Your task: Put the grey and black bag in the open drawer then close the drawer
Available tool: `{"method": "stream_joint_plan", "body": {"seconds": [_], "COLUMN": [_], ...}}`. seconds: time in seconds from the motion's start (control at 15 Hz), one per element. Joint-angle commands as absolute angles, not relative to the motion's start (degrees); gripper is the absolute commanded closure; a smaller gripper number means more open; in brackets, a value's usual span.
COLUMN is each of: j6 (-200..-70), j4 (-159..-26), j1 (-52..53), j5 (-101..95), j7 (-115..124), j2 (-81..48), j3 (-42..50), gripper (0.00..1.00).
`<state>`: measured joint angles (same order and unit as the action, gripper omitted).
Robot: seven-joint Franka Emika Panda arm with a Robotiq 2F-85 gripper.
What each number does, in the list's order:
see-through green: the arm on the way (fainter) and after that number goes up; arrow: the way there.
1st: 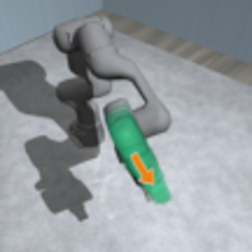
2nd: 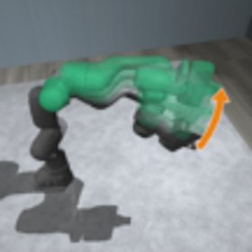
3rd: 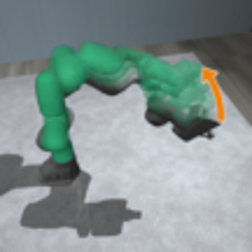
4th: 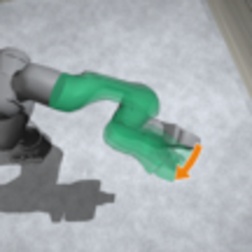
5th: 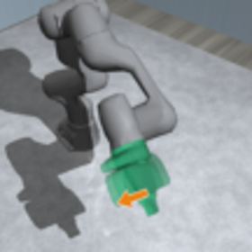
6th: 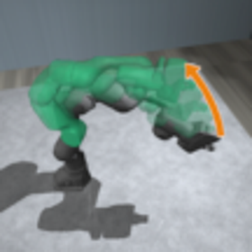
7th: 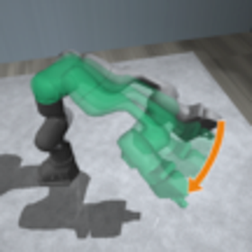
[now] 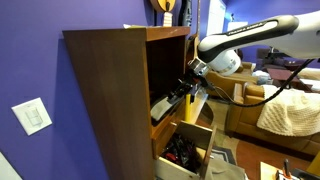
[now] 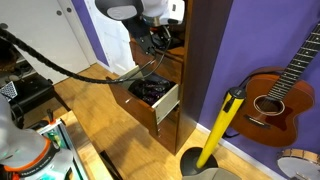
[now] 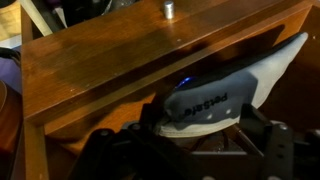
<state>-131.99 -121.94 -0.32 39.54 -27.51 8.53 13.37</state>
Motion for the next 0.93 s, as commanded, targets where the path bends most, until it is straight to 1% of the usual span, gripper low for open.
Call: {"method": "stream_joint_plan", "body": {"seconds": [0.0,0.27,0.47,0.53,0.67,0.73,0.8,0.87], "j6": [-130.21,-129.62,-129.06,-128.93,-127.75,-127.37,-126.98,-126.82], "j4": [-119.92,-119.10,-119.22,-119.58,-120.53,-121.41,-121.99,-122.84], "j1": [-1.85,-2.46,-2.82,-2.87,-2.90,-2.88,-2.84,-2.81], "j5": [41.97,41.82,41.48,40.90,39.57,38.82,38.05,37.30], "j7": [-28.58,-28.18,-28.23,-28.25,-27.99,-27.92,-28.04,-28.02], "j2": [5.70,4.94,5.37,5.89,7.33,8.46,9.27,10.30], "j3": [12.58,11.85,11.52,11.33,10.90,10.61,10.40,10.17], "gripper": [0.42,0.70,0.87,0.88,0.95,0.96,0.94,0.96]}}
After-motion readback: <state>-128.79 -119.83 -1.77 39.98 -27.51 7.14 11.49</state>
